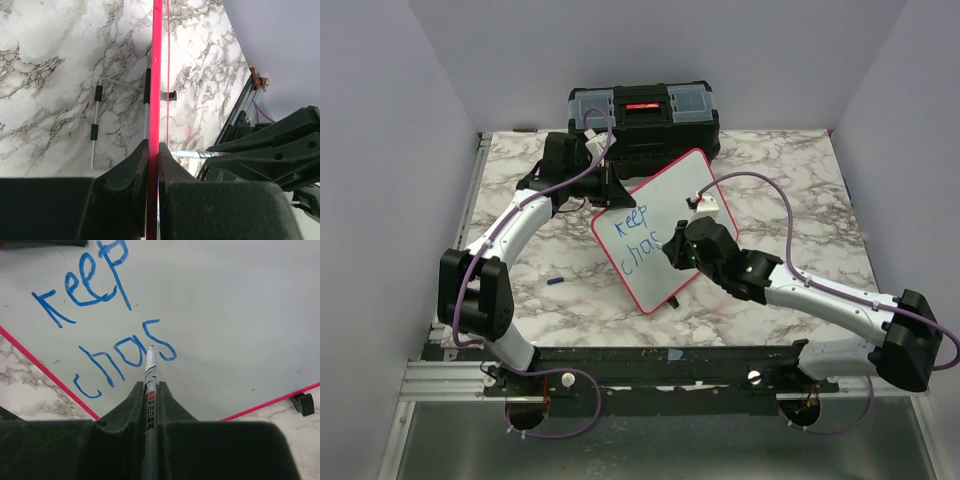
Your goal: Write a sentence on the whiteboard
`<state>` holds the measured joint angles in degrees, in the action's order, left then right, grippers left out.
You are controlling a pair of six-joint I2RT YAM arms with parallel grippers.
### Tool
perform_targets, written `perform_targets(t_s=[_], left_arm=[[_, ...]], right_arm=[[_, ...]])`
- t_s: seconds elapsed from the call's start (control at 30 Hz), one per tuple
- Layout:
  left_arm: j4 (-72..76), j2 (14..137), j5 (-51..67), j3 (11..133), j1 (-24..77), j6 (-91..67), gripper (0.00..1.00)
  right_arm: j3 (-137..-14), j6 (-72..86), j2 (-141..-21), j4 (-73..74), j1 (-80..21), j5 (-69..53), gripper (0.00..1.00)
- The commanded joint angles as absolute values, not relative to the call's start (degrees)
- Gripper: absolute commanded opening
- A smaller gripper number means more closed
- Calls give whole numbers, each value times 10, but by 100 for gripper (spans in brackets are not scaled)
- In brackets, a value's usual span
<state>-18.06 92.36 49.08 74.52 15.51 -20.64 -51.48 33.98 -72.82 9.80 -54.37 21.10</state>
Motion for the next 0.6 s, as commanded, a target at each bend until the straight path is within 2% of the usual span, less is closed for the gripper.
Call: perform_targets(t_s=[0.0,0.27,0.57], left_arm=[[-154,899,510,749,160,-207,0],[-154,899,510,749,160,-207,0],[-154,900,511,749,160,-207,0]], right_arm=[[-528,333,-698,71,-545,225,1],[-539,334,-714,87,-545,283,1],[-549,331,-738,83,-545,282,1]])
